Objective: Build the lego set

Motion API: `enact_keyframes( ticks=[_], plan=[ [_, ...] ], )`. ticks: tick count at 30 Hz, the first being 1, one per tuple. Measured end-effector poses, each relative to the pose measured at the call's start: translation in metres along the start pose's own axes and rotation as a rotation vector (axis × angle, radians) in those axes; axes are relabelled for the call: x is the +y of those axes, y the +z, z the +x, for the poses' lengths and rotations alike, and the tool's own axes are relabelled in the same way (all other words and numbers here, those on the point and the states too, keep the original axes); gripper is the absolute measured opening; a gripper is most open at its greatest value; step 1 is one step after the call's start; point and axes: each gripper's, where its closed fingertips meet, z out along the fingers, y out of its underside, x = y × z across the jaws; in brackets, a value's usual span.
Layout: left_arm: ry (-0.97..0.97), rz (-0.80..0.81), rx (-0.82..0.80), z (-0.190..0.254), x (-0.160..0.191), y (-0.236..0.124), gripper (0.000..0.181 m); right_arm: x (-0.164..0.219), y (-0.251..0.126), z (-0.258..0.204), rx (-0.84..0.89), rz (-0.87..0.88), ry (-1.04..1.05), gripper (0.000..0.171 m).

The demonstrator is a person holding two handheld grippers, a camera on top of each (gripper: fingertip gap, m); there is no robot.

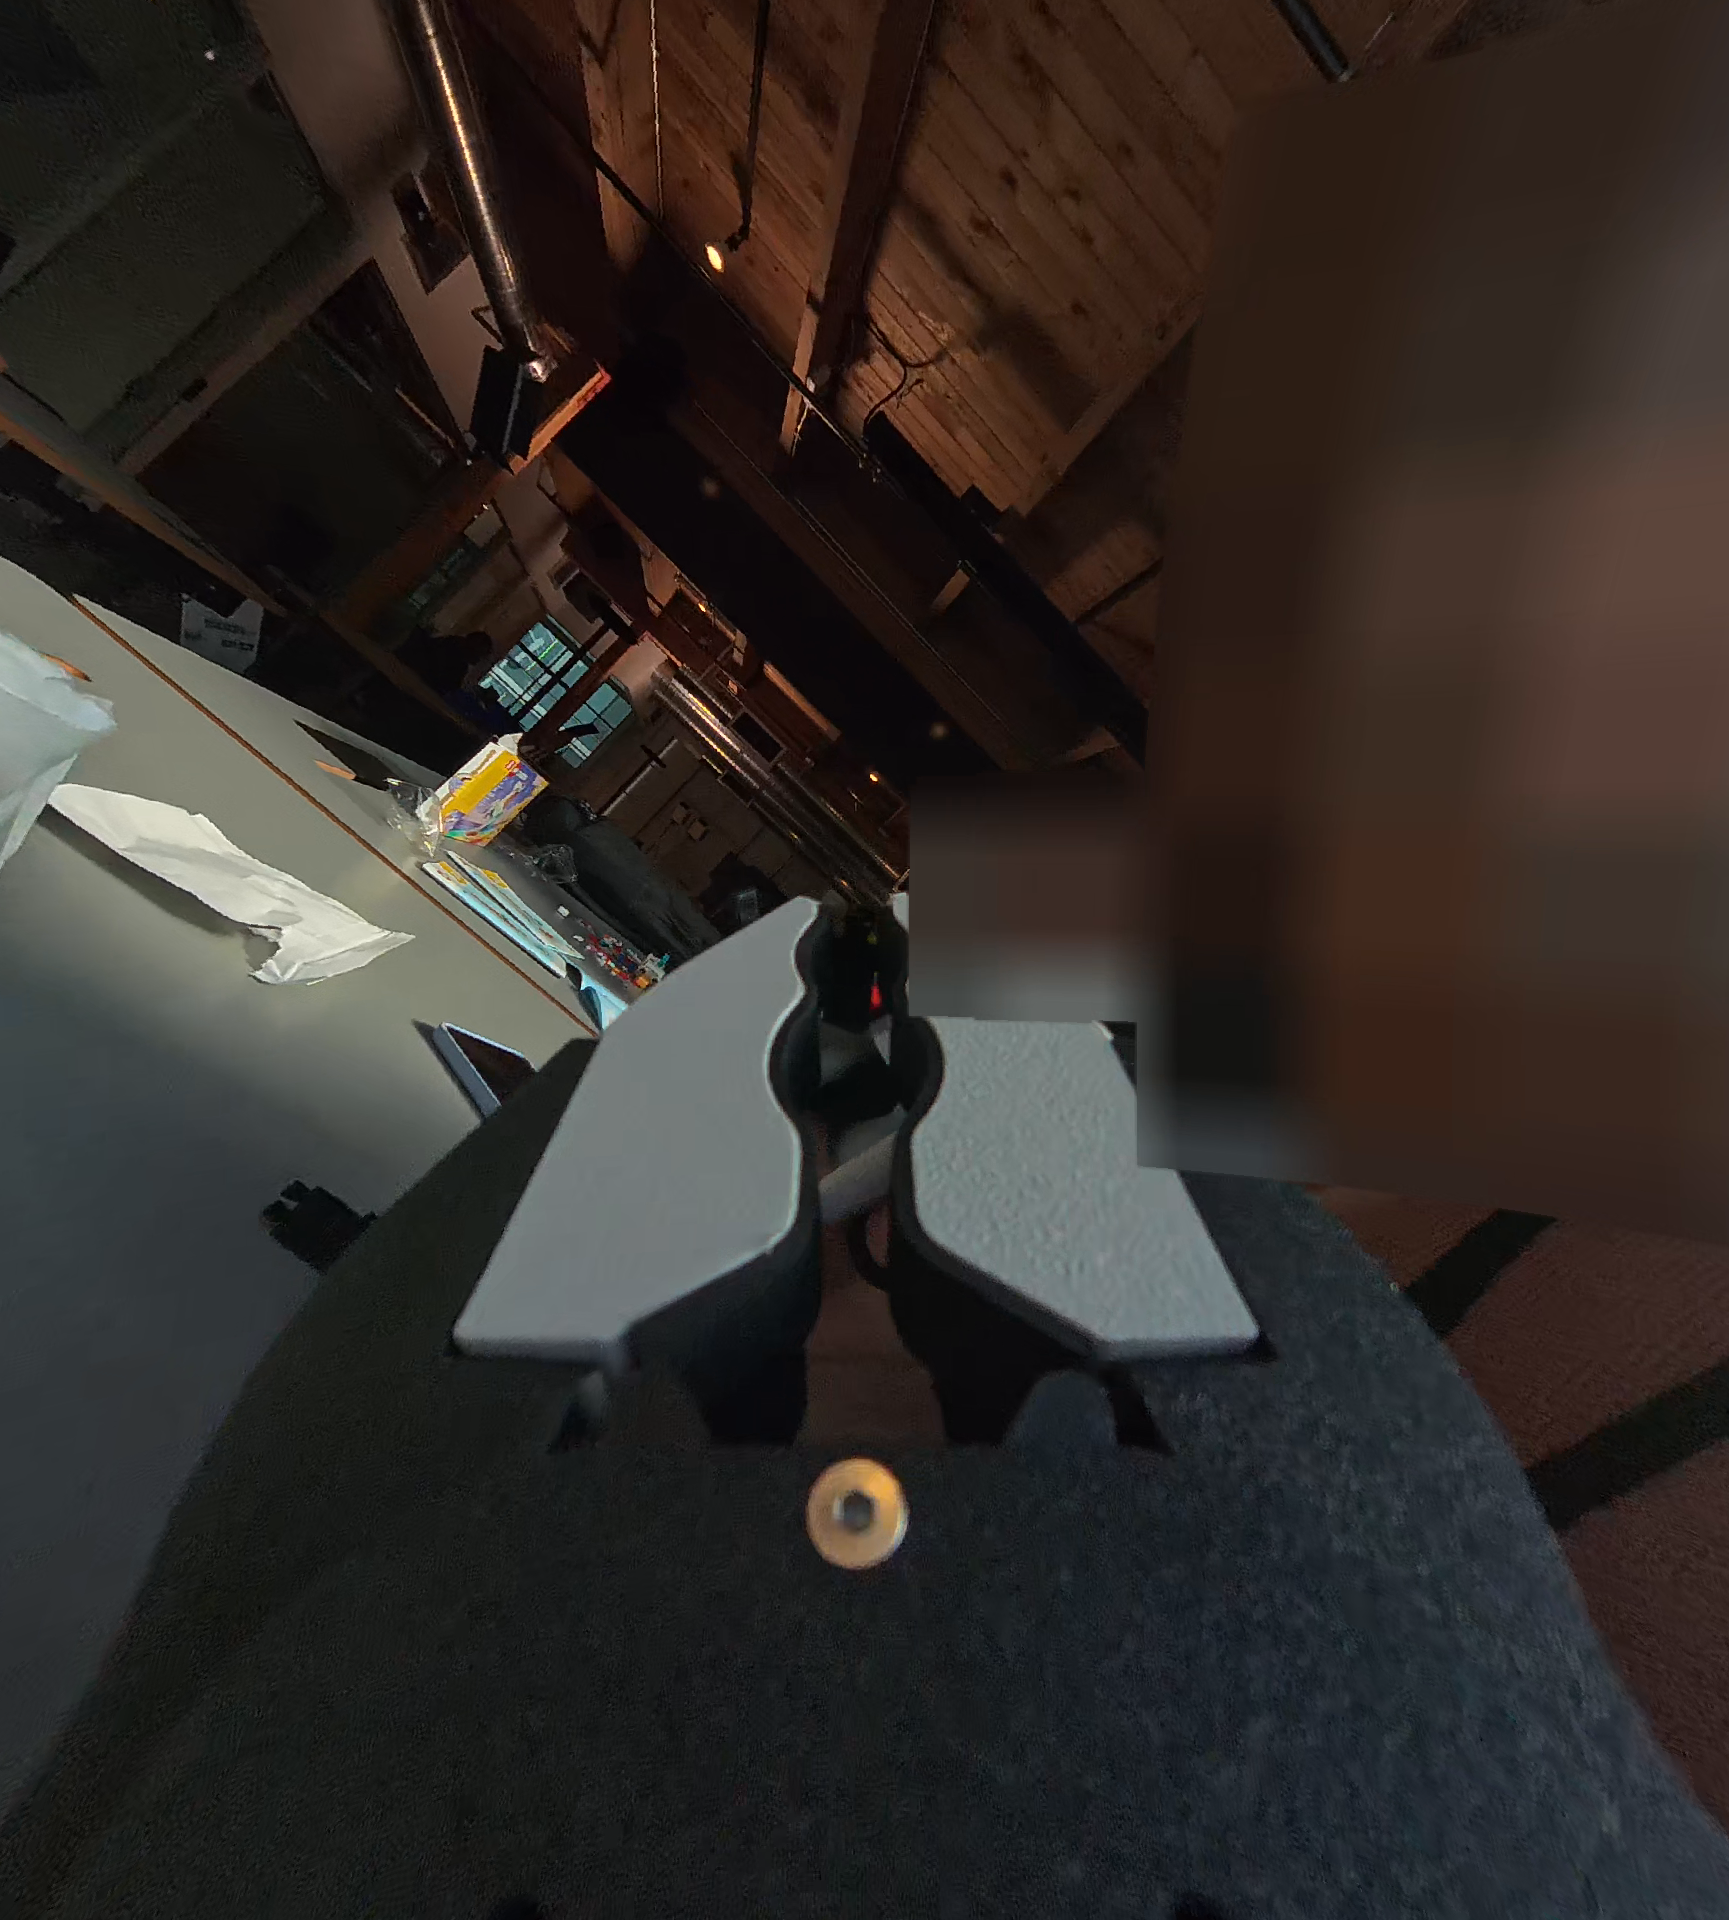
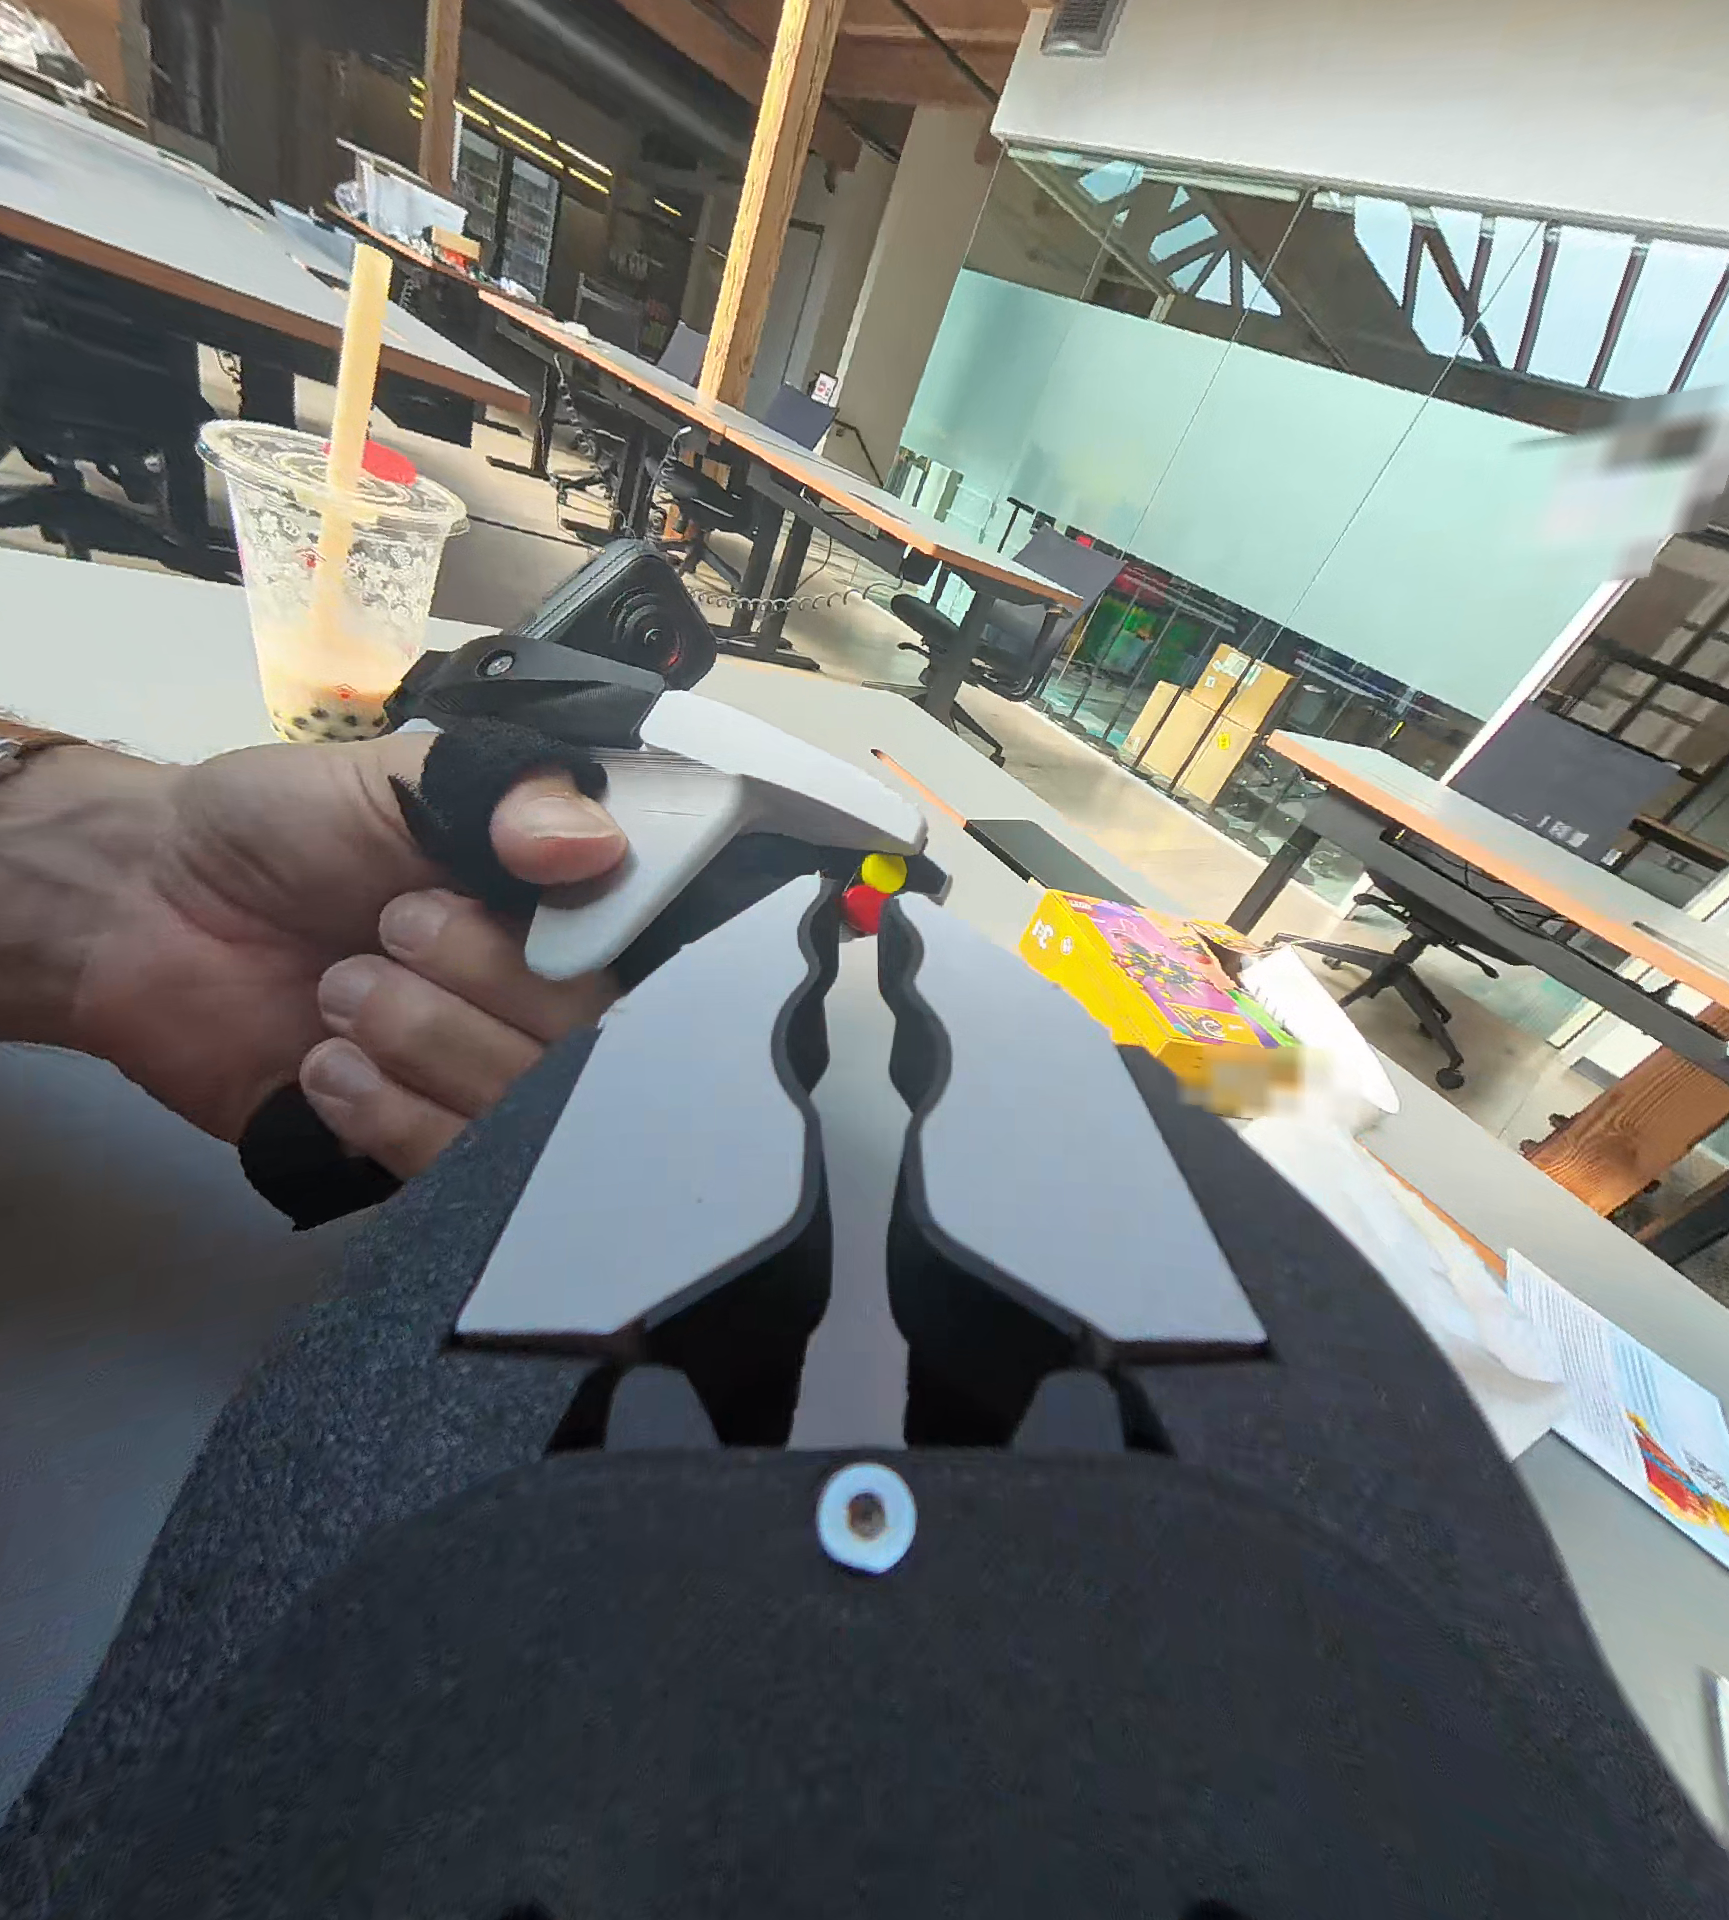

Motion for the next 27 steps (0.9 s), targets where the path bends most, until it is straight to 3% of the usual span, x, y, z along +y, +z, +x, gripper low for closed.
enact_keyframes(
  ticks=[7,13,18,22,27],
  plan=[
    [0.048,-0.026,0.047,0.006,0.001,0.001,0.007,-0.009,-0.005,0.001,-0.347,0.206,0.819,0.005],
    [0.214,-0.049,-0.073,-0.005,-0.001,-0.003,0.007,0.001,0.003,0.005,-0.315,0.170,0.981,0.006],
    [0.244,-0.032,-0.131,-0.014,0.000,-0.005,0.007,0.006,0.005,0.011,-0.297,0.200,1.095,0.006],
    [0.268,-0.030,-0.158,-0.018,0.001,-0.008,0.006,0.018,-0.002,0.042,-0.155,0.296,1.193,0.000],
    [0.218,-0.051,-0.136,-0.025,0.000,-0.009,0.006,0.023,0.001,0.026,-0.258,0.155,0.995,0.000]
  ],
)
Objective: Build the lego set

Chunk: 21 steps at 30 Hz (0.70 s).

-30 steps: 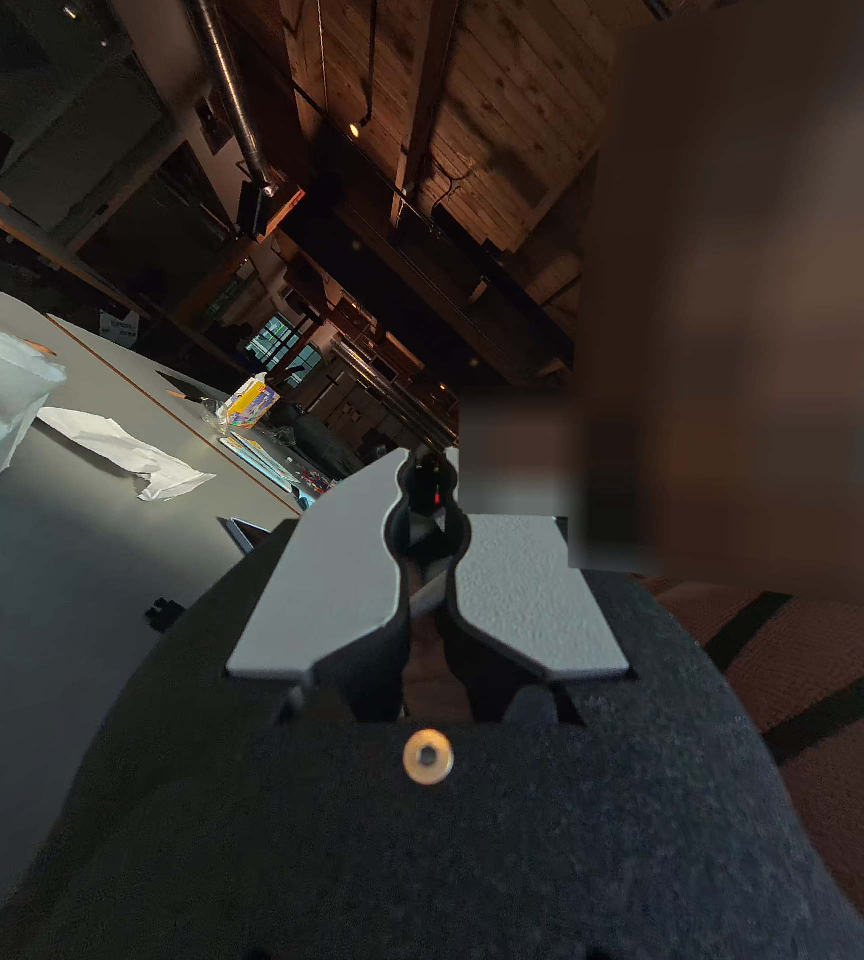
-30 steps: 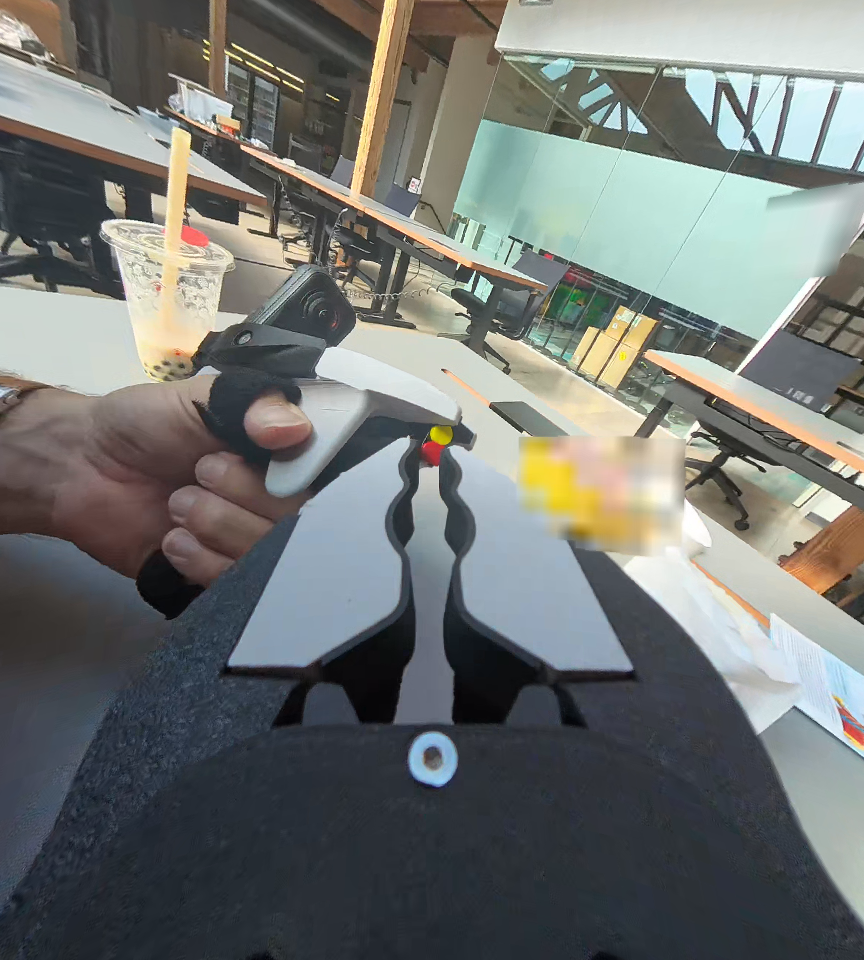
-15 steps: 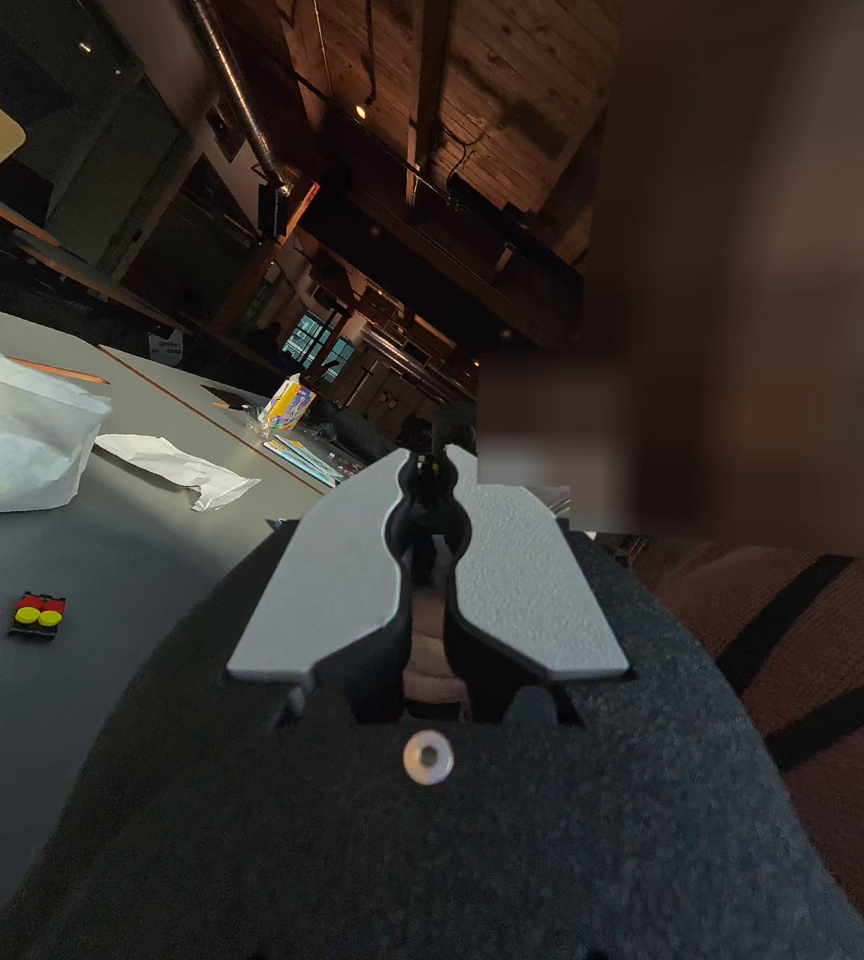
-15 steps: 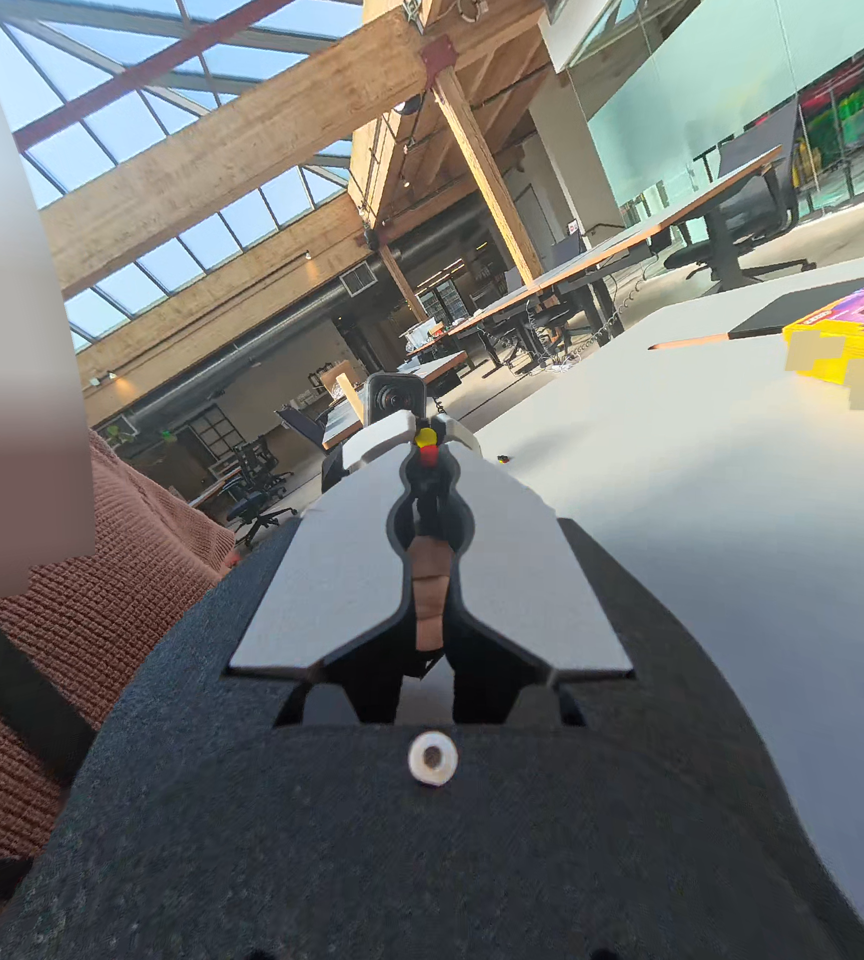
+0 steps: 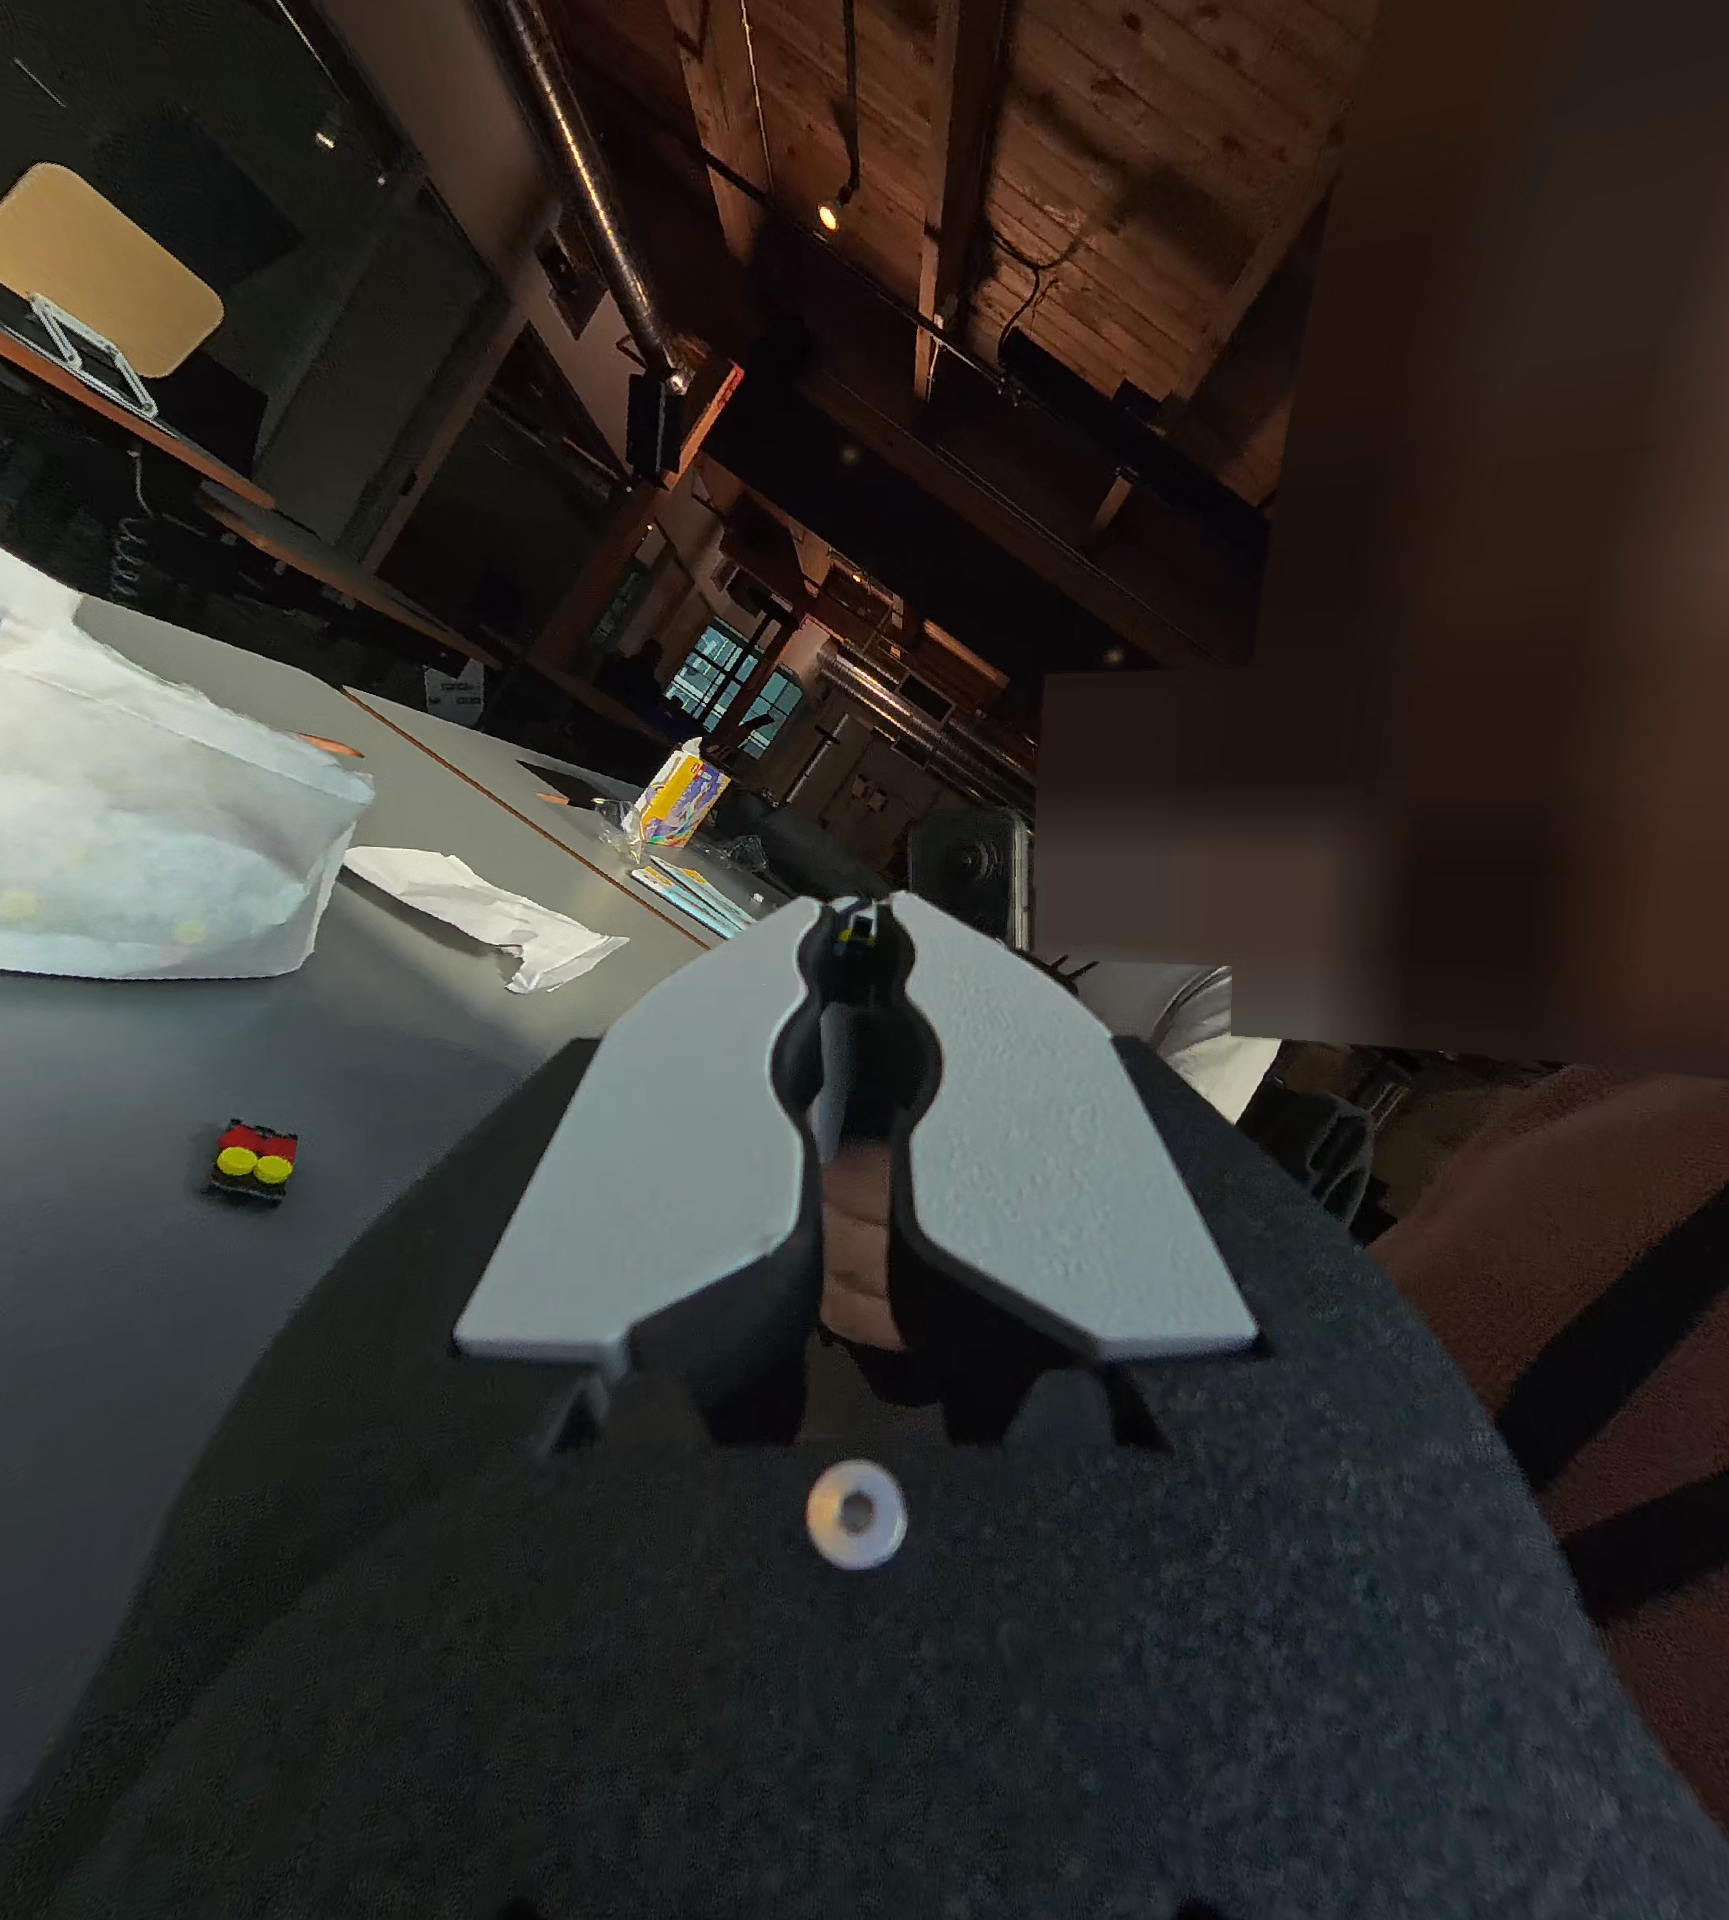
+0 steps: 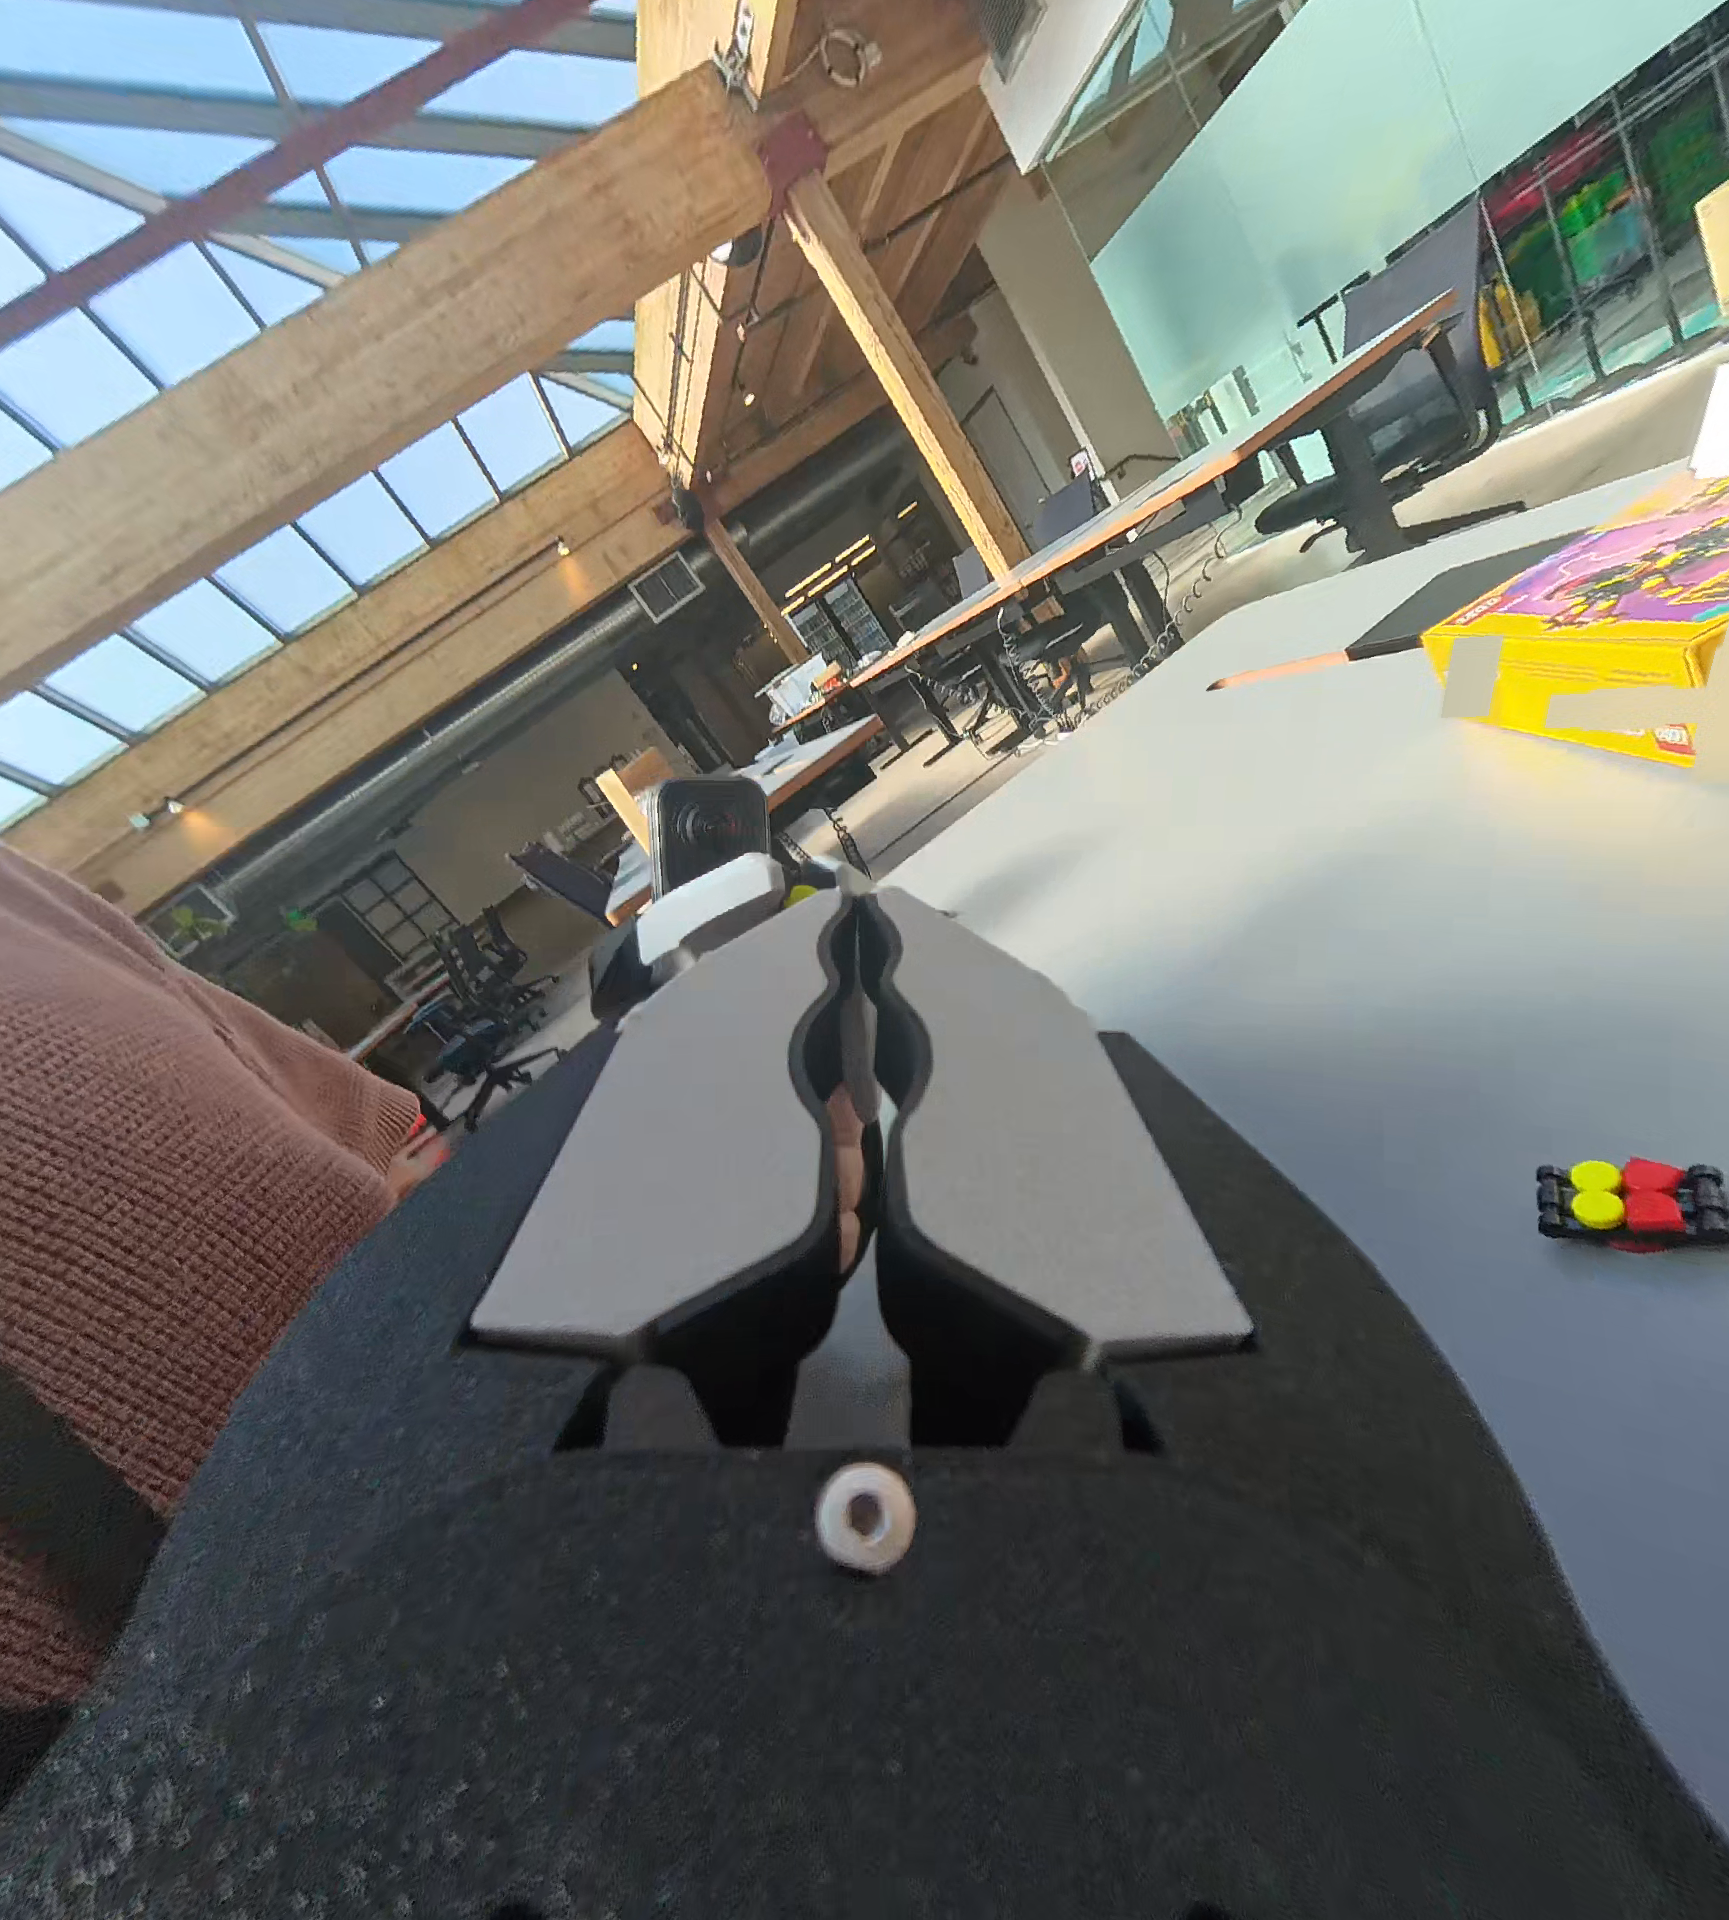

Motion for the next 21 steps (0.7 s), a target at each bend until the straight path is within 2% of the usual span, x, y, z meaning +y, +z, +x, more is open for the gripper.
enact_keyframes(
  ticks=[4,7,13,17,21],
  plan=[
    [-0.017,-0.030,0.034,0.004,0.002,0.004,0.006,0.011,0.007,-0.010,-0.030,-0.140,-0.127,0.008],
    [-0.014,-0.037,0.048,0.005,0.003,0.005,0.006,0.013,0.011,-0.012,-0.049,-0.155,-0.120,0.009],
    [-0.002,-0.045,0.046,0.005,0.004,0.005,0.007,0.014,0.011,-0.014,-0.070,-0.151,-0.067,0.007],
    [-0.004,0.000,0.030,0.006,-0.001,0.007,0.007,0.004,0.012,-0.016,-0.073,-0.039,0.023,0.006],
    [-0.113,0.047,0.010,0.001,0.003,0.007,0.007,0.006,0.010,-0.011,0.032,-0.026,-0.132,0.006]
  ],
)
